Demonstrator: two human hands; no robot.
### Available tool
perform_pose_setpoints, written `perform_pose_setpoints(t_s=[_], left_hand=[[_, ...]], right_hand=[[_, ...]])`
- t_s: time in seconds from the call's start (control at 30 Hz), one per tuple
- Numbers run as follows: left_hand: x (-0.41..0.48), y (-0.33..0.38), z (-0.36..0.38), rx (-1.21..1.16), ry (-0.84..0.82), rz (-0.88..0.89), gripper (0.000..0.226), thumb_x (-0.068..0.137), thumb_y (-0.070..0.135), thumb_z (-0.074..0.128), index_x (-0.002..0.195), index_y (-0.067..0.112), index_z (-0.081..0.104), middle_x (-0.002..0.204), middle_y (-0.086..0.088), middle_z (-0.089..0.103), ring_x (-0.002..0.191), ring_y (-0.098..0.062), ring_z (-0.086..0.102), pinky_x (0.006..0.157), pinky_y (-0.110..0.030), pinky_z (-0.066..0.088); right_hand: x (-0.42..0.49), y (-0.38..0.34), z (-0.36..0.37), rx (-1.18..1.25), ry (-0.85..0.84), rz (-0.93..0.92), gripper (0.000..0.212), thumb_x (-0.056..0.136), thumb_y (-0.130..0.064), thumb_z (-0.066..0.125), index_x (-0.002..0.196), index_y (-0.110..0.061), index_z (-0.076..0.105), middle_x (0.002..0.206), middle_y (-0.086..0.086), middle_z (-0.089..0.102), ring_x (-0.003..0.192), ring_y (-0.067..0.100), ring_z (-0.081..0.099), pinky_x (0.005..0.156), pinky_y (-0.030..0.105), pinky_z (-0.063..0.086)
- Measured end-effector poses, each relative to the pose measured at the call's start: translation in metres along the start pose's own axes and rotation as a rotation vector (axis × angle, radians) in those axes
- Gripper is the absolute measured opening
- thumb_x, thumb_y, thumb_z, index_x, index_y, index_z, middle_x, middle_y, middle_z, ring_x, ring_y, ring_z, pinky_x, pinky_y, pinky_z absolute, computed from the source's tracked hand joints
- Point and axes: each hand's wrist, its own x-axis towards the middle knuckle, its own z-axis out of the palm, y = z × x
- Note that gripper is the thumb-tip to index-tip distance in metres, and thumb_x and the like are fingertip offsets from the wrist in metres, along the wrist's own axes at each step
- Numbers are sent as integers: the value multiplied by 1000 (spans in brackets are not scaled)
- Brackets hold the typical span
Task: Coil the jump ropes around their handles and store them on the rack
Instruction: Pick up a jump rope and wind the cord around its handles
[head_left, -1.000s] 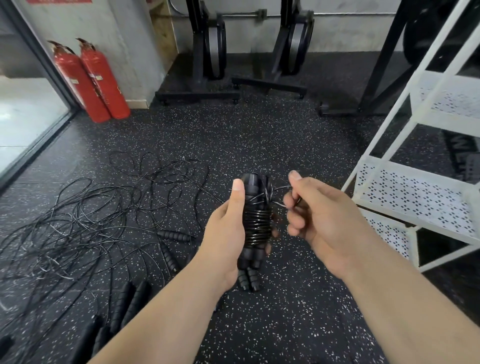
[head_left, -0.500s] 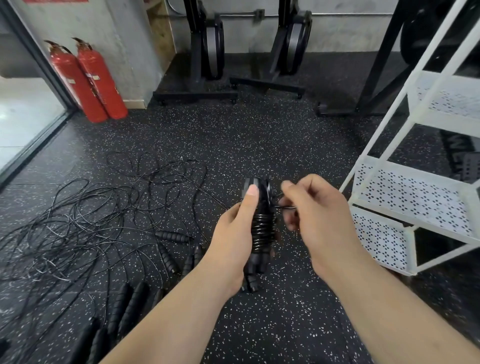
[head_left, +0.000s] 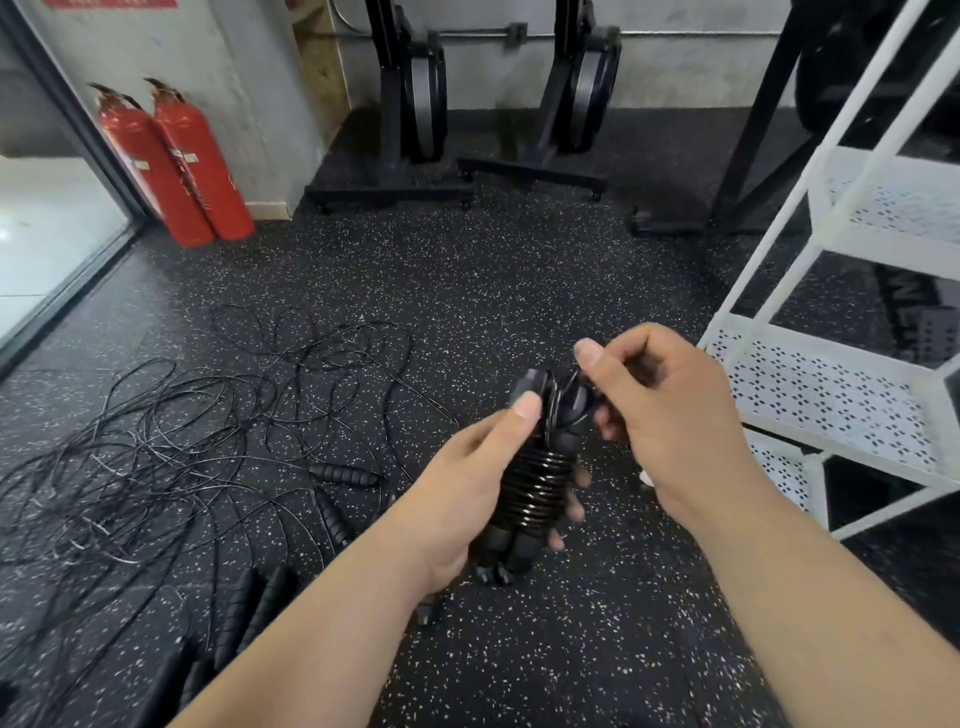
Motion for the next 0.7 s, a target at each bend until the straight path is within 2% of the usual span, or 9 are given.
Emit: perform_pose_setpoints(t_s=[0.07,0.13,0.23,0.33,0.4,0.47,0.57,0.63,0.7], left_hand=[[-1,2,2,-35,-89,0,64,103,57,54,137,4,62,113,-28,72,91,-36,70,76,-48,63],[-4,4,4,-73,-111,8,58,105,51,58,138,4,63,121,-30,71,100,-38,70,86,-54,61],[-6,4,9,-102,-52,22,53,100,46,68,135,6,66,123,-30,71,101,-39,71,94,-60,59],[-10,3,14,-65,-4,23,55,97,53,67,132,10,70,123,-29,72,96,-37,71,94,-60,58],[-15,6,18,-22,27,35,57,98,59,63,129,11,71,120,-29,73,92,-36,71,87,-55,60],[-20,7,23,-10,69,53,55,100,61,62,129,15,71,118,-22,76,95,-32,74,89,-53,61],[-24,5,35,86,143,85,47,99,69,58,128,36,74,124,-1,78,118,-23,73,110,-54,52],[-29,7,48,138,201,84,43,98,68,53,123,42,76,122,6,79,120,-19,72,115,-51,48],[-37,14,65,154,263,99,41,98,61,49,121,43,77,119,5,79,116,-17,72,112,-47,51]], right_hand=[[2,3,-1,104,2,15,29,94,-41,79,83,-18,66,71,-2,66,62,14,58,57,32,49],[0,3,3,130,7,21,27,95,-46,76,86,-21,70,77,-3,68,68,16,59,62,34,51],[-1,3,3,122,-22,47,13,102,-44,68,101,-34,76,100,-5,78,87,20,73,83,41,60],[-9,-2,1,-33,-47,-28,20,110,-37,56,110,-40,75,105,-15,78,97,4,72,88,31,56],[-16,-7,0,-135,-68,-86,21,110,-39,53,114,-41,73,106,-21,76,100,-2,69,89,26,51],[-24,-9,0,-253,-88,-109,23,109,-46,49,119,-43,69,109,-26,73,104,-7,65,92,23,48],[-36,-11,1,-373,-28,-95,35,110,-52,40,139,-44,57,129,-23,62,115,-6,57,99,25,44],[-45,-15,-1,-342,54,-53,42,111,-51,38,151,-42,48,137,-18,54,118,-5,53,105,27,41],[-57,-22,-5,-193,86,1,43,110,-54,39,151,-44,48,131,-27,56,114,-14,53,110,29,42]])
